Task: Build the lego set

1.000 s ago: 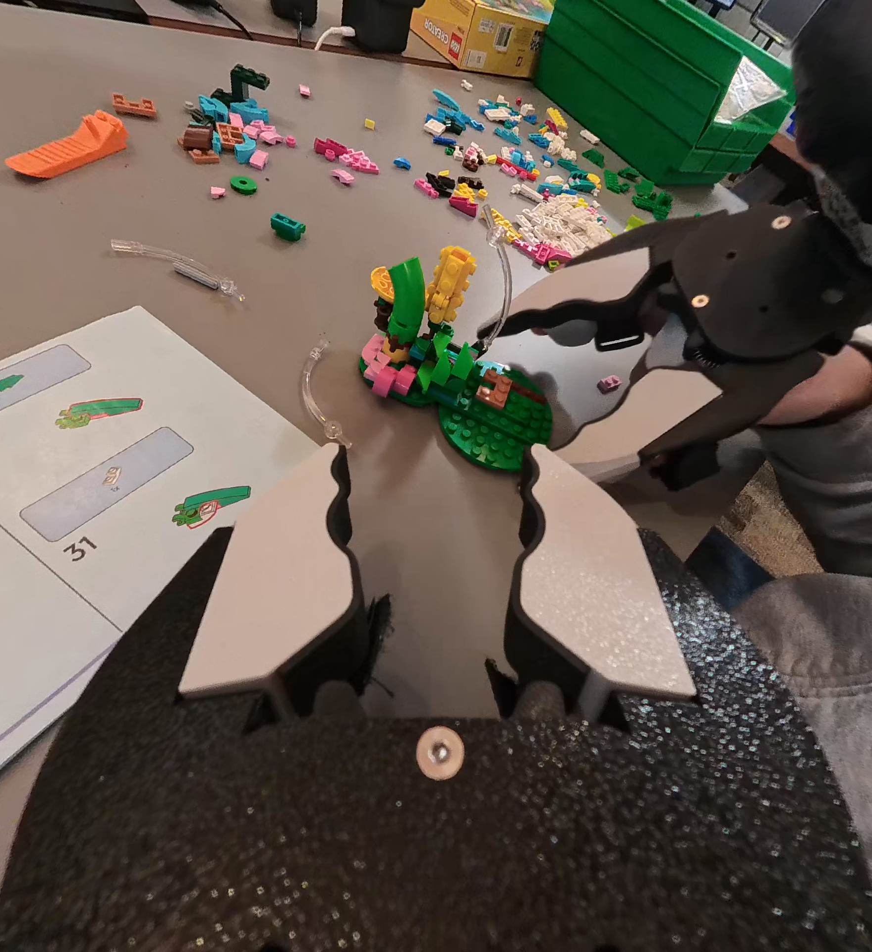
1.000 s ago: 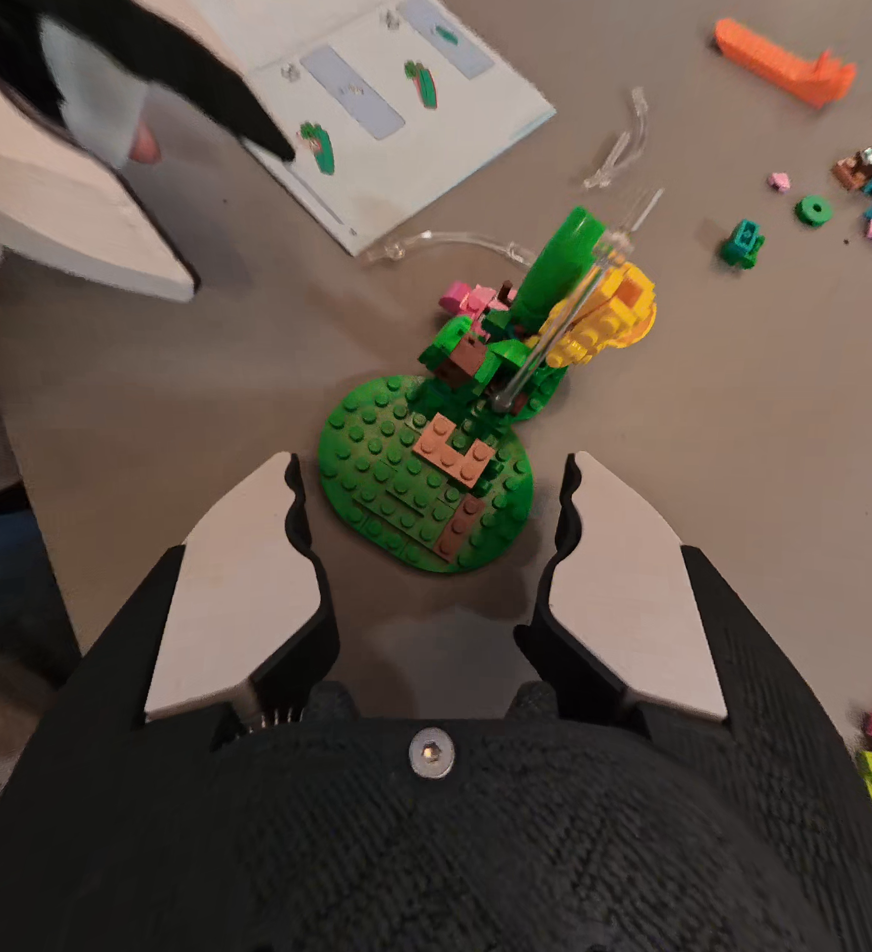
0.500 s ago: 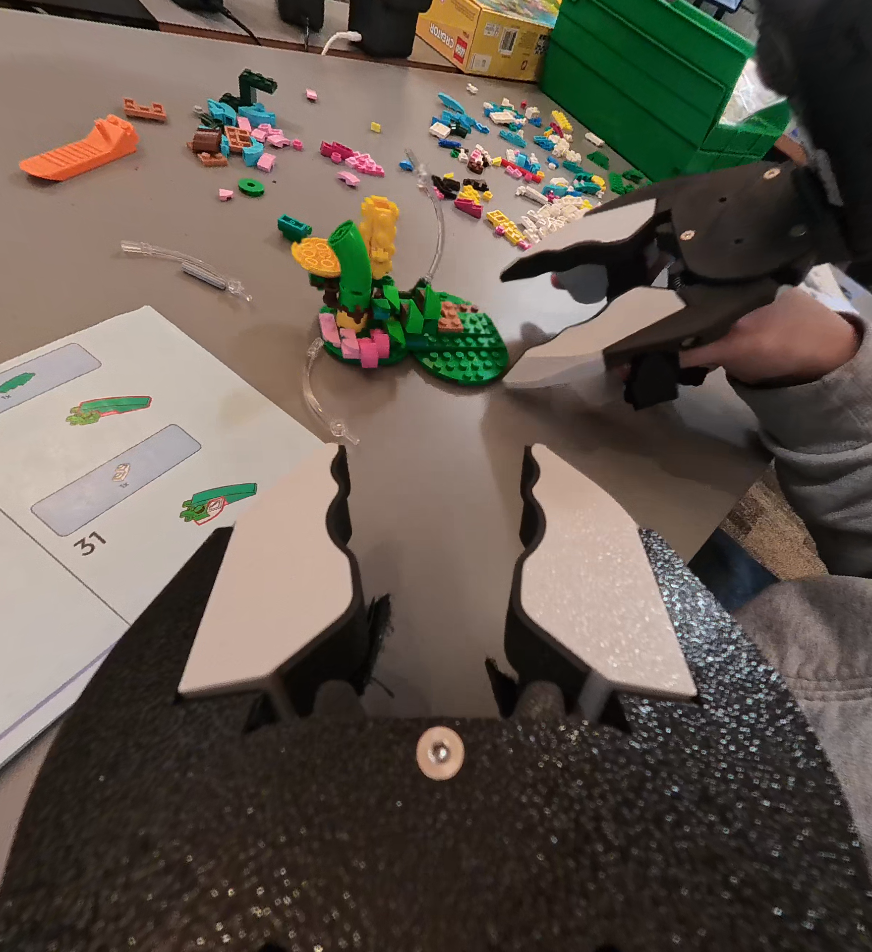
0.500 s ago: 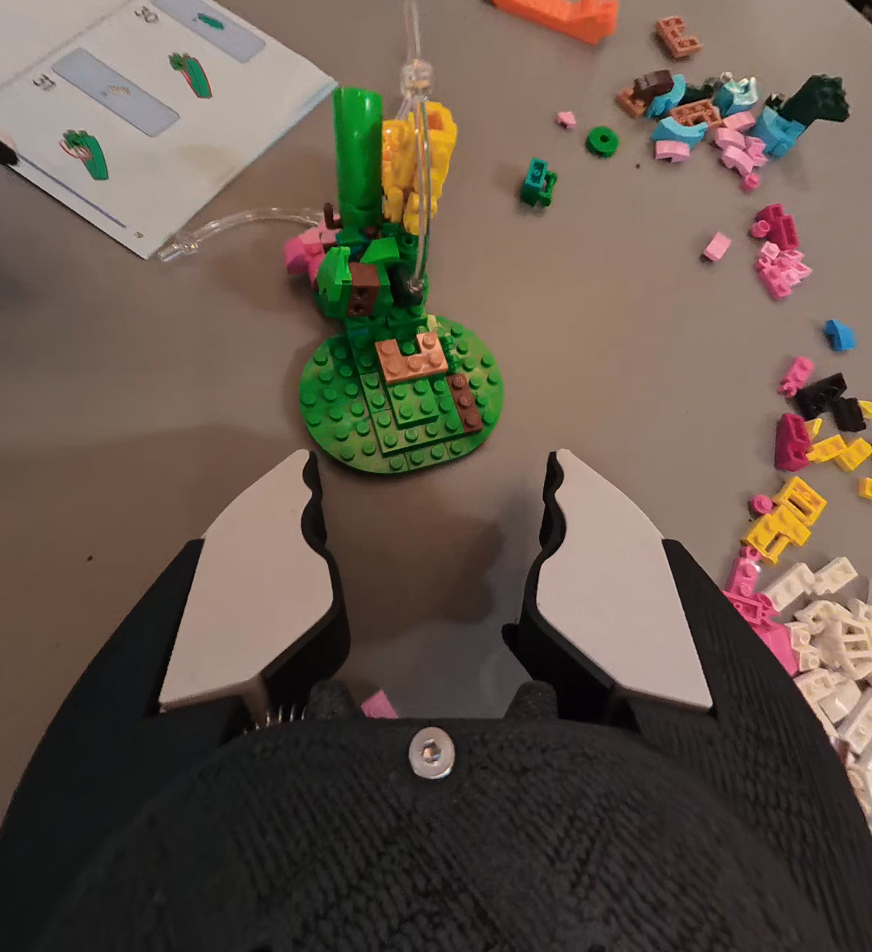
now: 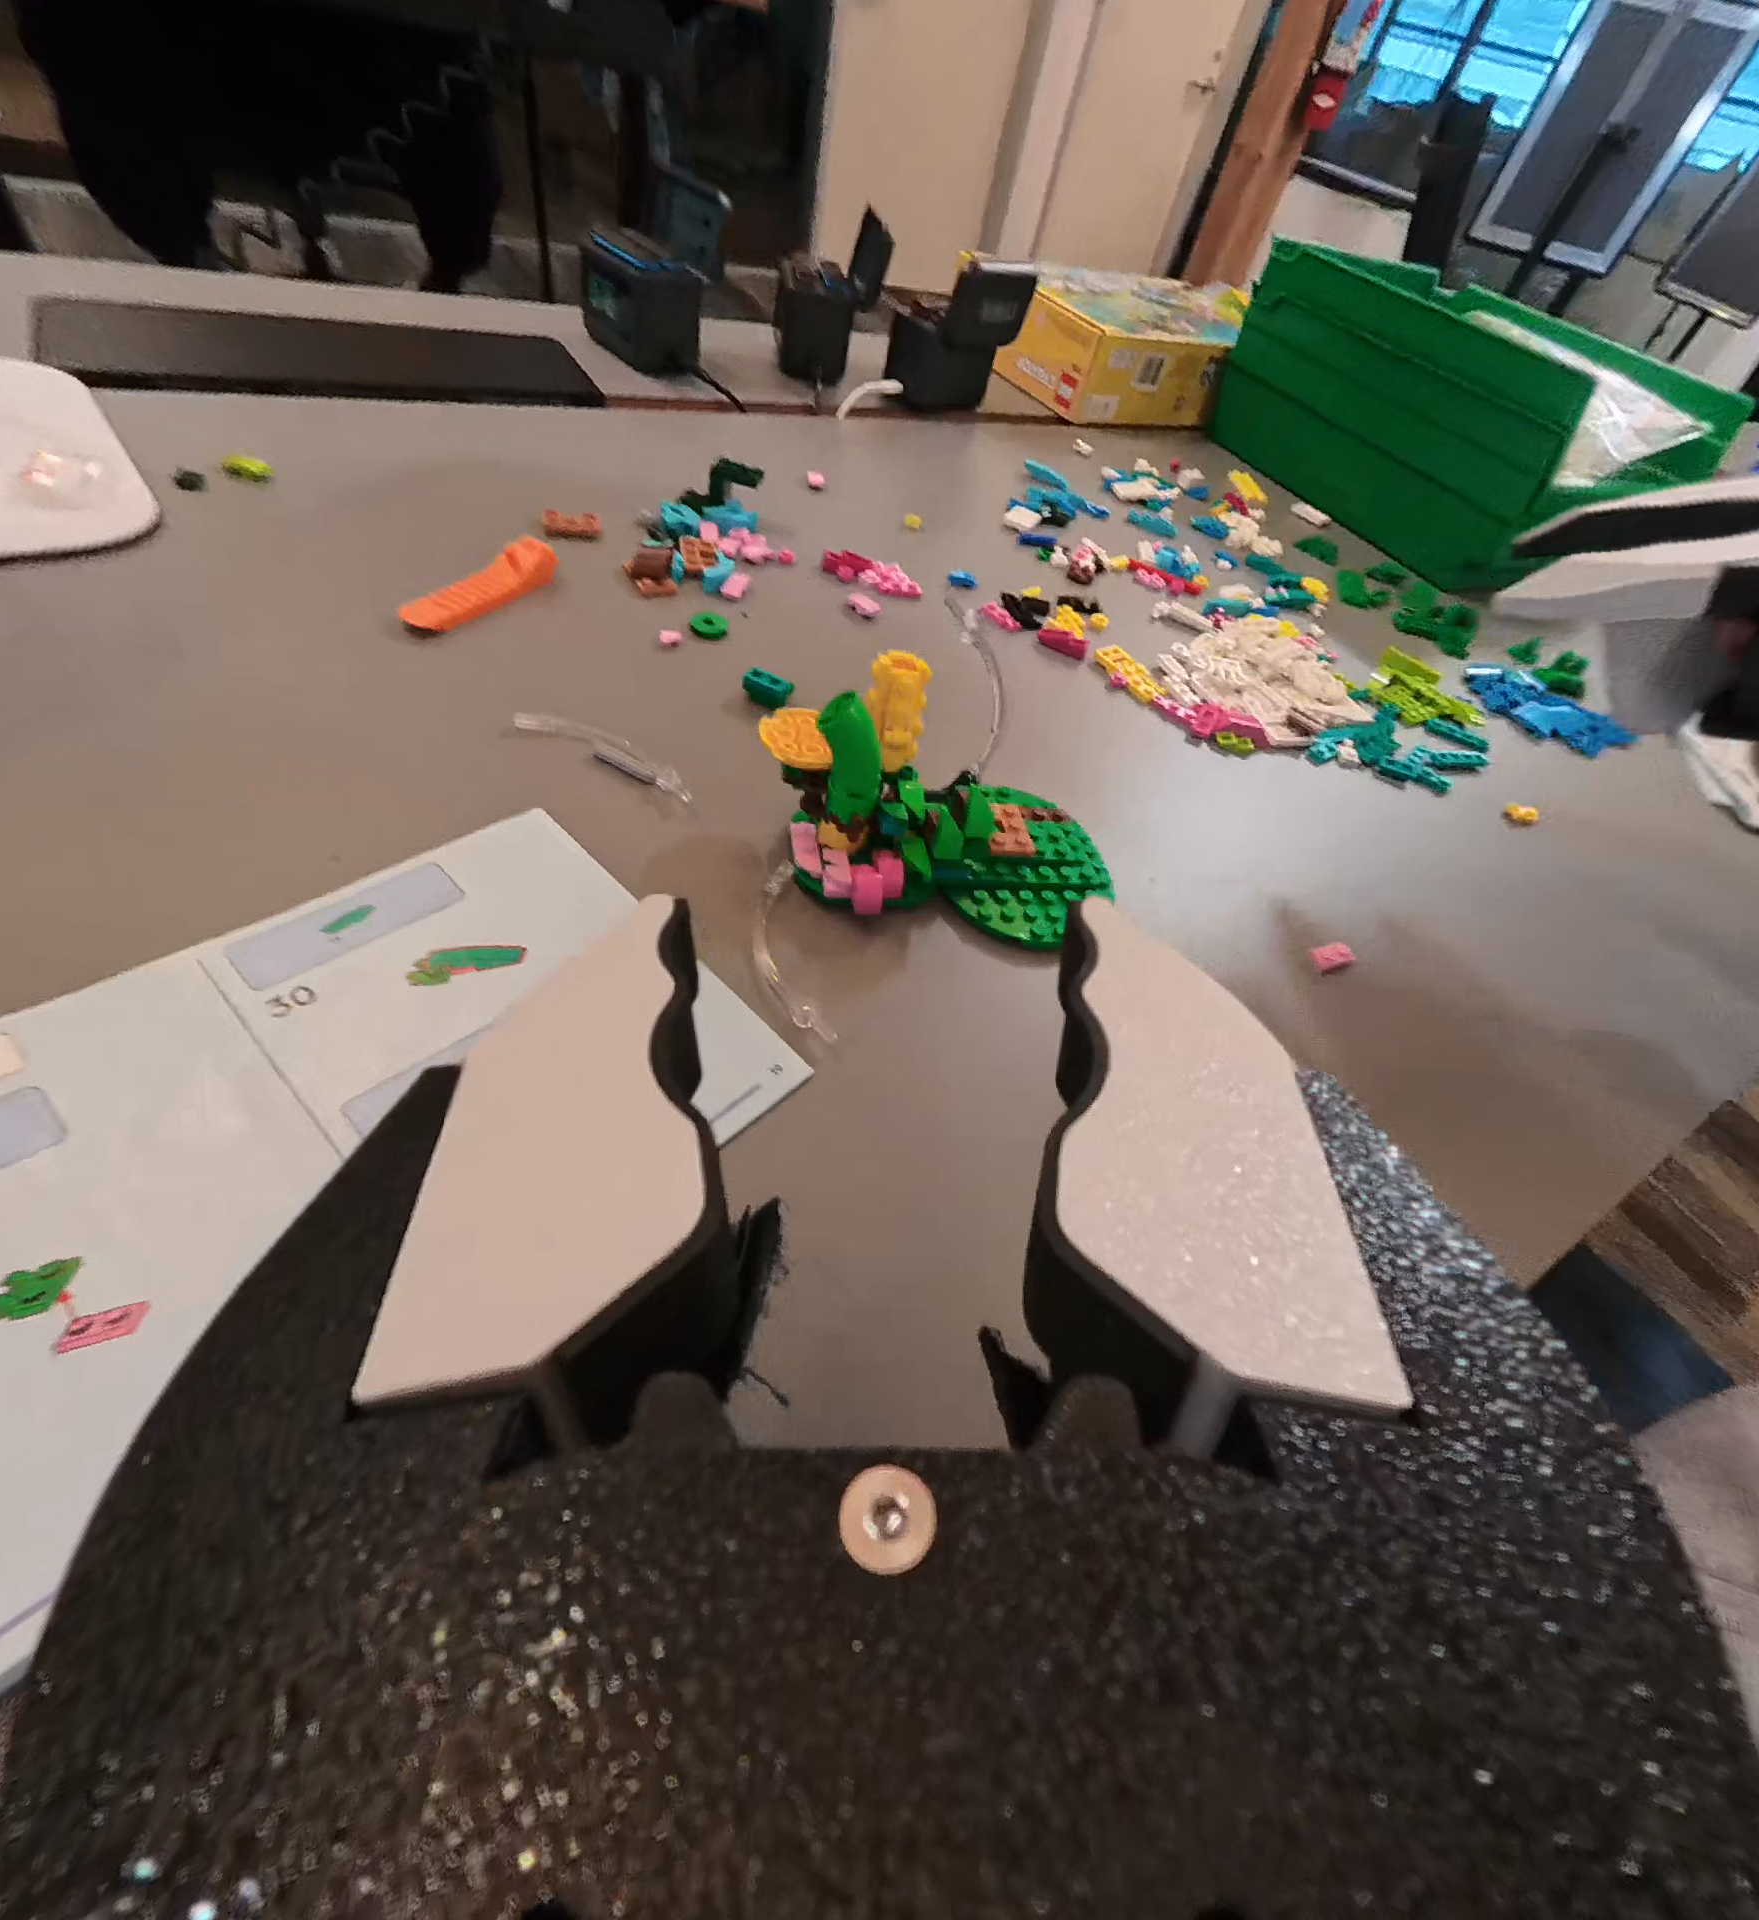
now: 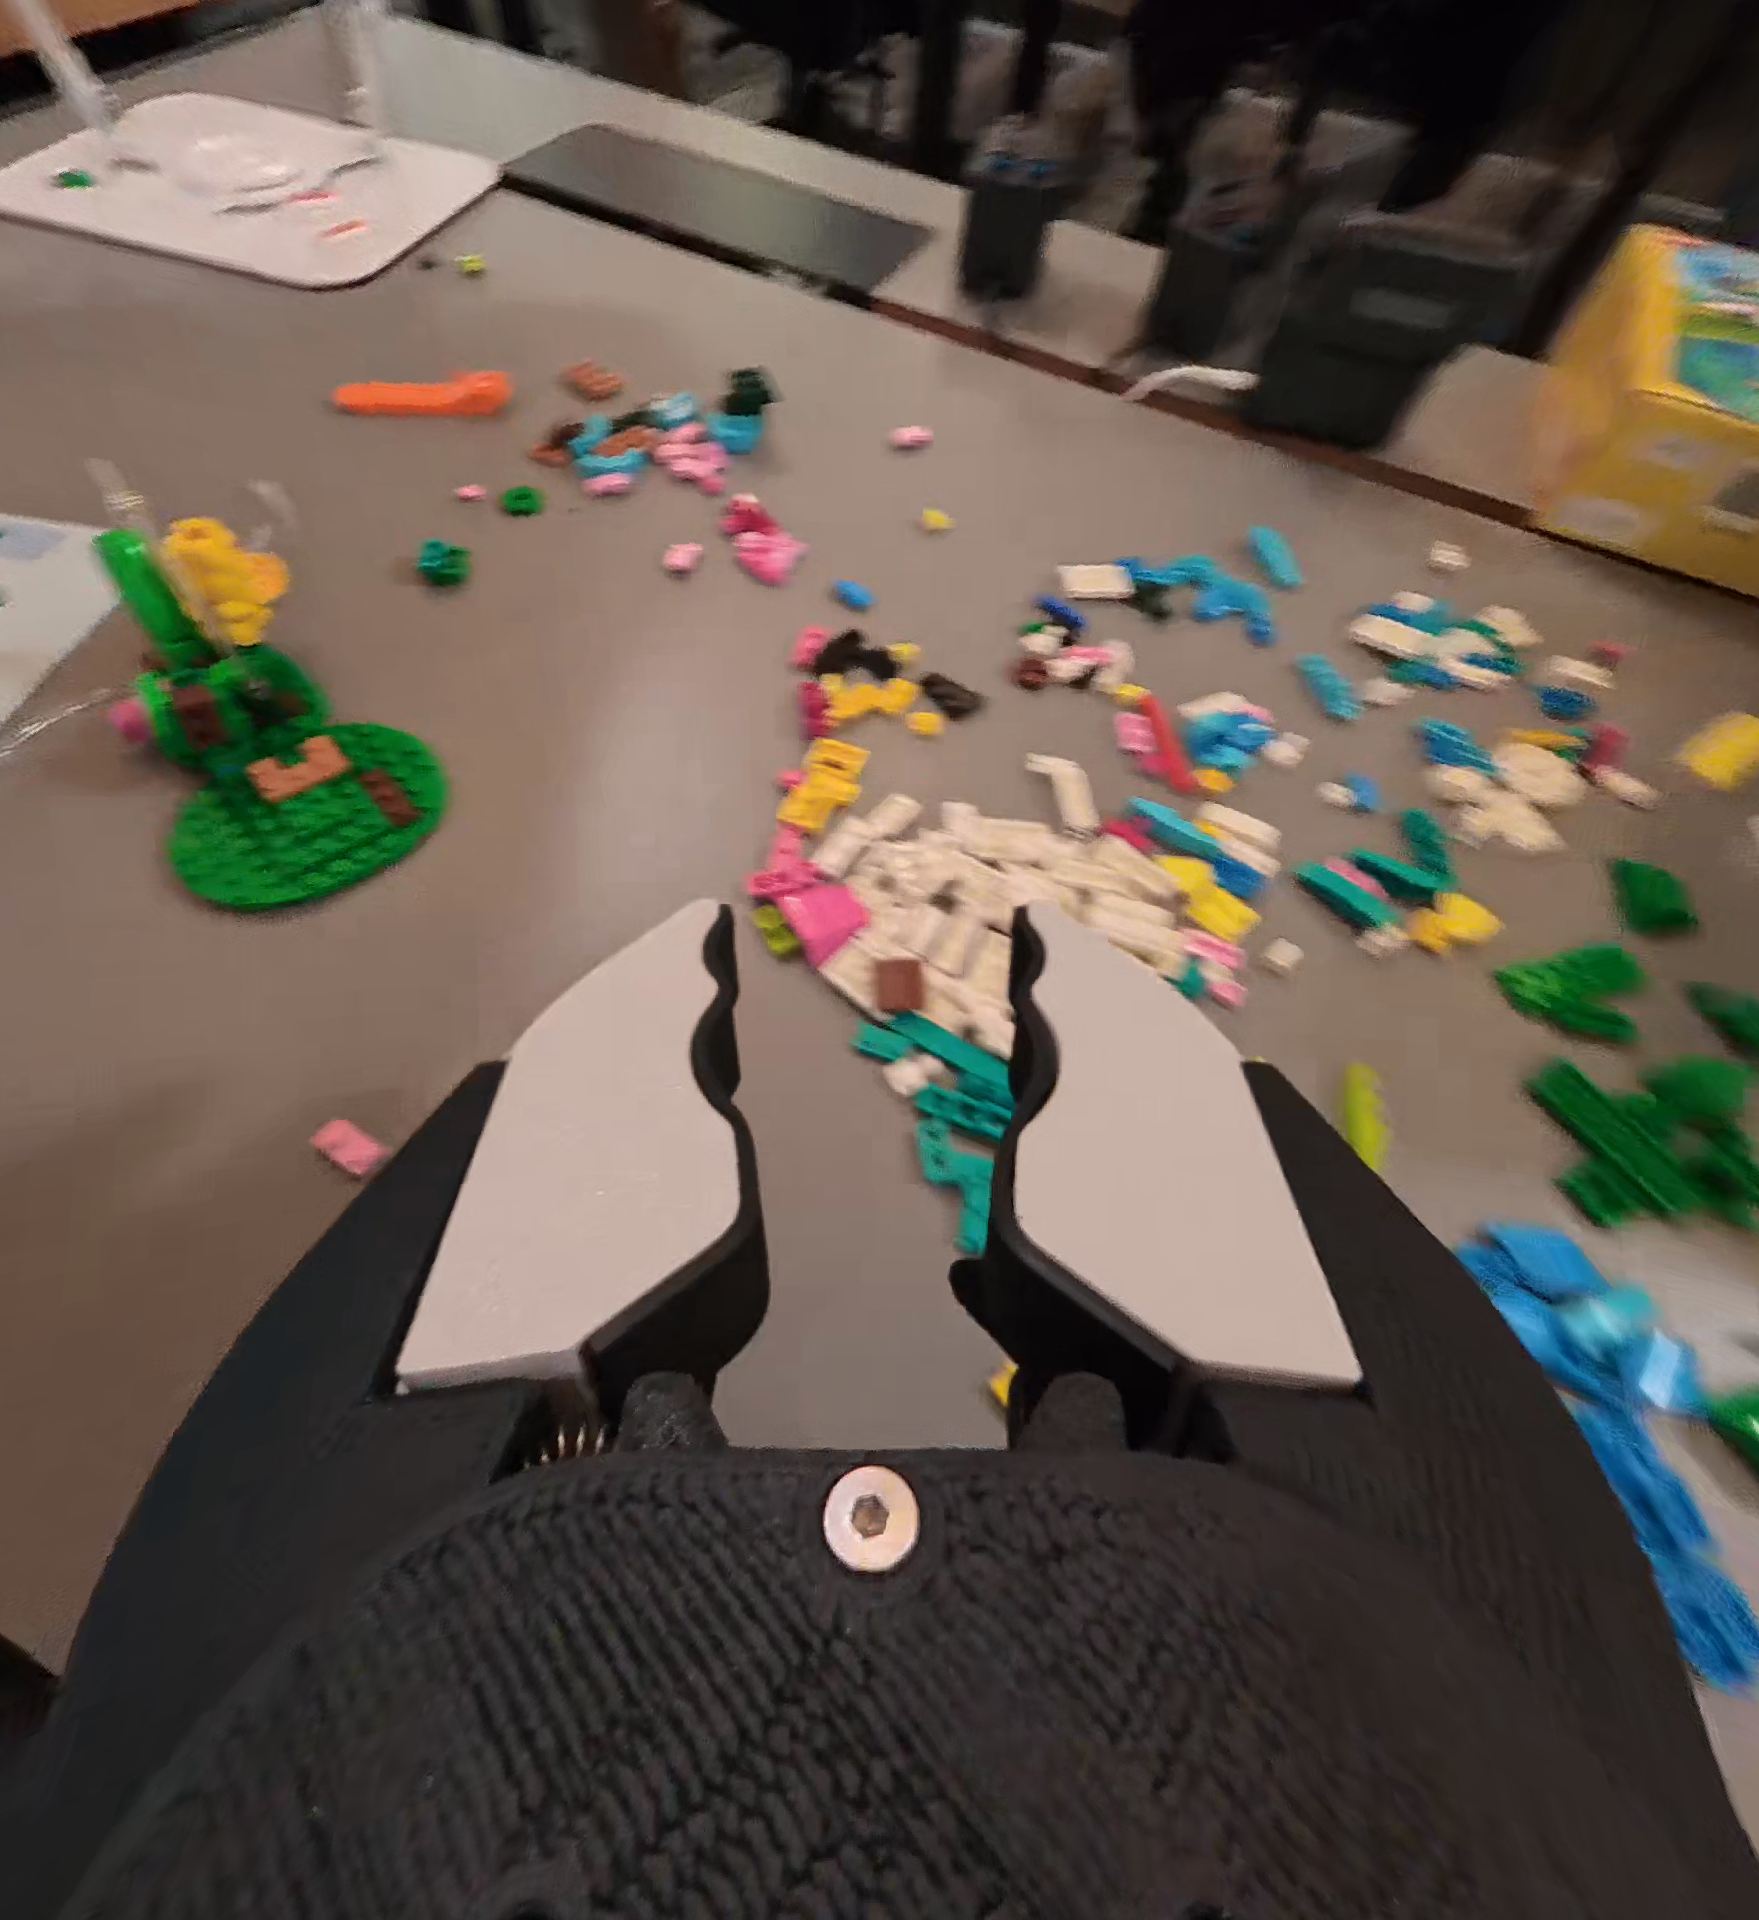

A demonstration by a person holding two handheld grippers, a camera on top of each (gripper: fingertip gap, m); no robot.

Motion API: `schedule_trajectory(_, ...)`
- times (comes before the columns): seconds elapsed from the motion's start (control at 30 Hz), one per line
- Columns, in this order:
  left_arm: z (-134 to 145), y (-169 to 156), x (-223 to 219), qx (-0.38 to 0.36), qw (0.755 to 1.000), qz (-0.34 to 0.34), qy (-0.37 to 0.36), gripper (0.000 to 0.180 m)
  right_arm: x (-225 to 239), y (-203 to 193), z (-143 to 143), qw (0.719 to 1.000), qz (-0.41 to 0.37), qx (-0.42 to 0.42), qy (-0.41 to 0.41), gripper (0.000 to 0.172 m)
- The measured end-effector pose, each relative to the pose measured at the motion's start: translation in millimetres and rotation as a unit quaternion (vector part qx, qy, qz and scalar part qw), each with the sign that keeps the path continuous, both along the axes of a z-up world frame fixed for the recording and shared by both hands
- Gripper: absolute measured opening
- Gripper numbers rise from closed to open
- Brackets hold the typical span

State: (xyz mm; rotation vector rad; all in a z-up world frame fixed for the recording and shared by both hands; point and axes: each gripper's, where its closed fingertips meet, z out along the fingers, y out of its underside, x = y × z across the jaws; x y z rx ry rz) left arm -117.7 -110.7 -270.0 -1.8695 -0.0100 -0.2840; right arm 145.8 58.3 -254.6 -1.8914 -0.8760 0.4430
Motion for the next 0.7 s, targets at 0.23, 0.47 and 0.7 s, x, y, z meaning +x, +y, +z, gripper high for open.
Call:
schedule_trajectory(0.23, 23, -11, -9, 0.036, 0.998, 0.048, 0.009, 0.038, 81, -4, 18, 0.997, -0.059, 0.008, 0.056, 0.000)
schedule_trajectory(0.47, 36, -34, -5, 0.065, 0.994, 0.074, 0.049, 0.000, 100, -30, 16, 0.997, -0.046, 0.022, 0.066, 0.000)
schedule_trajectory(0.7, 53, -79, -25, 0.133, 0.970, 0.171, 0.111, 0.000, 108, -59, 13, 0.994, -0.041, 0.079, 0.068, 0.000)
